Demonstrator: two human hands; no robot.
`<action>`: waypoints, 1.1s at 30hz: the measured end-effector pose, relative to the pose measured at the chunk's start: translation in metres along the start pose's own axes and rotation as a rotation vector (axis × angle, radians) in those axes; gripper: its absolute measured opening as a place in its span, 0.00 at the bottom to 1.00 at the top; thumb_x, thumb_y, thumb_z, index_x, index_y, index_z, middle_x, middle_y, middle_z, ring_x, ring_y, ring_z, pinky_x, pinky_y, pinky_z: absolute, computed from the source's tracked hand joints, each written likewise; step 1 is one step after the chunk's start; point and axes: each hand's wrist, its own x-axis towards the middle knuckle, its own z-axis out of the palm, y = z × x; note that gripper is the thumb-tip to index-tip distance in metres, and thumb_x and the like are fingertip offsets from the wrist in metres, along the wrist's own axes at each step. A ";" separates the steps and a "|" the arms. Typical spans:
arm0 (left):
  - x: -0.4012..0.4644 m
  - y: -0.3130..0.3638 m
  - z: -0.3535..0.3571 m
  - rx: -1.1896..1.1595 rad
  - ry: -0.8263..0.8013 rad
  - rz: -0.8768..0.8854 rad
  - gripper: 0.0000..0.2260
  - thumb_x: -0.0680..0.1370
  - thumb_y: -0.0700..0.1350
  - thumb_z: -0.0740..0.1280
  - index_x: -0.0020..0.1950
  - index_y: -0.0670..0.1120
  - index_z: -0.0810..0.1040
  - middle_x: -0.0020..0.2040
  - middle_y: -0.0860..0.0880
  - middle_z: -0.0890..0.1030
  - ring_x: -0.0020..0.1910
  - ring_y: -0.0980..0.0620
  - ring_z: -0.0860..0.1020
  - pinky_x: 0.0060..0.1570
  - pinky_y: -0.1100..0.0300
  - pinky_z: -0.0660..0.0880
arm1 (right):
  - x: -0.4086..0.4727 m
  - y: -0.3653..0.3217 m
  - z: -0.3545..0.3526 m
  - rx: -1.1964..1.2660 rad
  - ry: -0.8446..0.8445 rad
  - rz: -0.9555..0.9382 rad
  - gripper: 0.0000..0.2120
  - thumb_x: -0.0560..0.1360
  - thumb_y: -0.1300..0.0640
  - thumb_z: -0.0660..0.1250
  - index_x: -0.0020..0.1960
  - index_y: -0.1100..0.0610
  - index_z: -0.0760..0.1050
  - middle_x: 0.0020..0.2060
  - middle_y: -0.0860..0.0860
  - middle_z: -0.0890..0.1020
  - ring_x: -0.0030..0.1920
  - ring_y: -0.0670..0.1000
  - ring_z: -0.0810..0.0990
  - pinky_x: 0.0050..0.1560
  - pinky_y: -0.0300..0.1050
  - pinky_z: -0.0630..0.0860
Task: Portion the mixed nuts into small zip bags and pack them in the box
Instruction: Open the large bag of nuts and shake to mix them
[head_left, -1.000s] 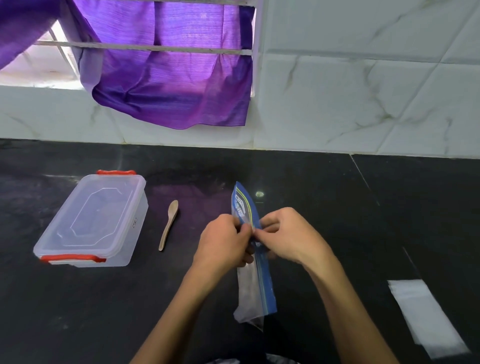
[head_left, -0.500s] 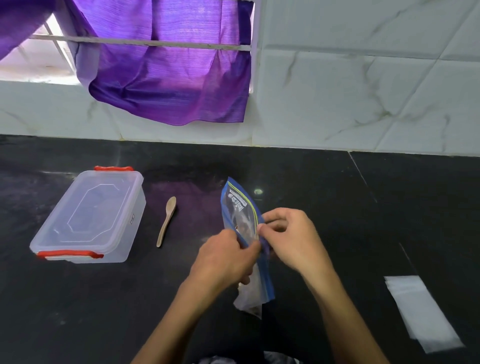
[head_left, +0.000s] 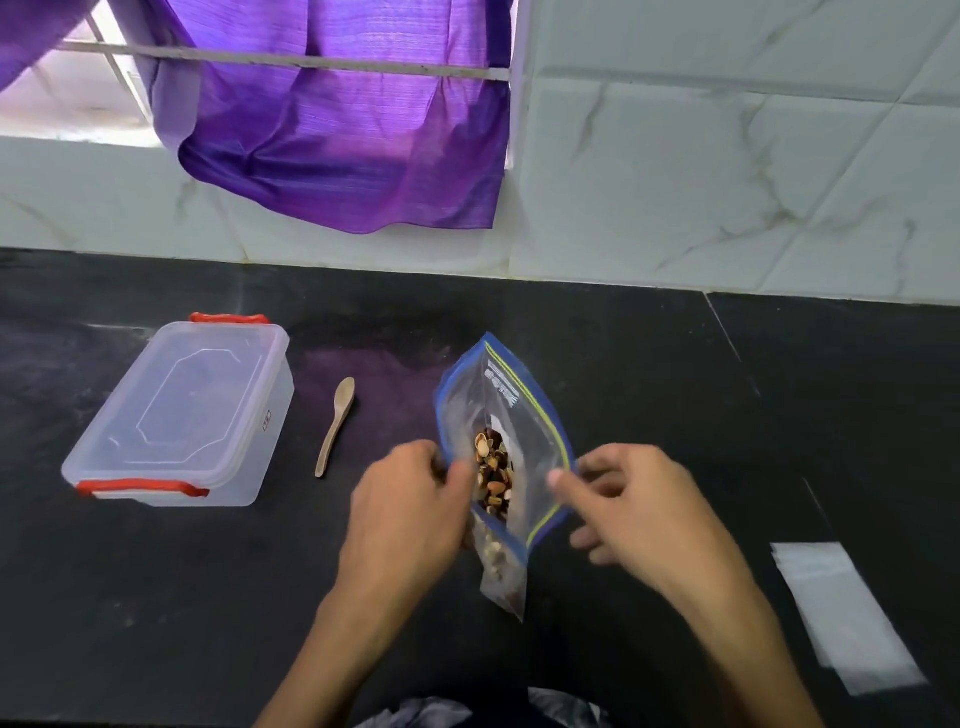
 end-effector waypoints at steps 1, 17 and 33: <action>-0.004 0.002 0.004 0.005 -0.043 0.010 0.10 0.75 0.51 0.63 0.37 0.47 0.73 0.32 0.49 0.82 0.34 0.48 0.82 0.41 0.47 0.80 | -0.003 -0.002 0.004 0.040 -0.103 0.019 0.05 0.73 0.49 0.70 0.43 0.48 0.76 0.34 0.47 0.83 0.30 0.43 0.83 0.31 0.40 0.79; 0.020 0.001 -0.011 0.153 -0.009 -0.020 0.30 0.74 0.55 0.69 0.69 0.49 0.60 0.49 0.54 0.75 0.50 0.52 0.77 0.47 0.58 0.72 | 0.000 -0.002 0.002 -0.188 -0.221 -0.036 0.28 0.73 0.58 0.69 0.65 0.40 0.61 0.51 0.40 0.71 0.43 0.41 0.79 0.45 0.39 0.79; 0.094 0.038 -0.008 0.203 0.056 0.234 0.07 0.80 0.48 0.64 0.53 0.48 0.80 0.43 0.51 0.79 0.41 0.53 0.78 0.47 0.57 0.77 | 0.092 -0.050 0.017 -0.289 0.043 -0.351 0.09 0.79 0.54 0.62 0.54 0.53 0.79 0.46 0.49 0.82 0.43 0.45 0.78 0.36 0.34 0.69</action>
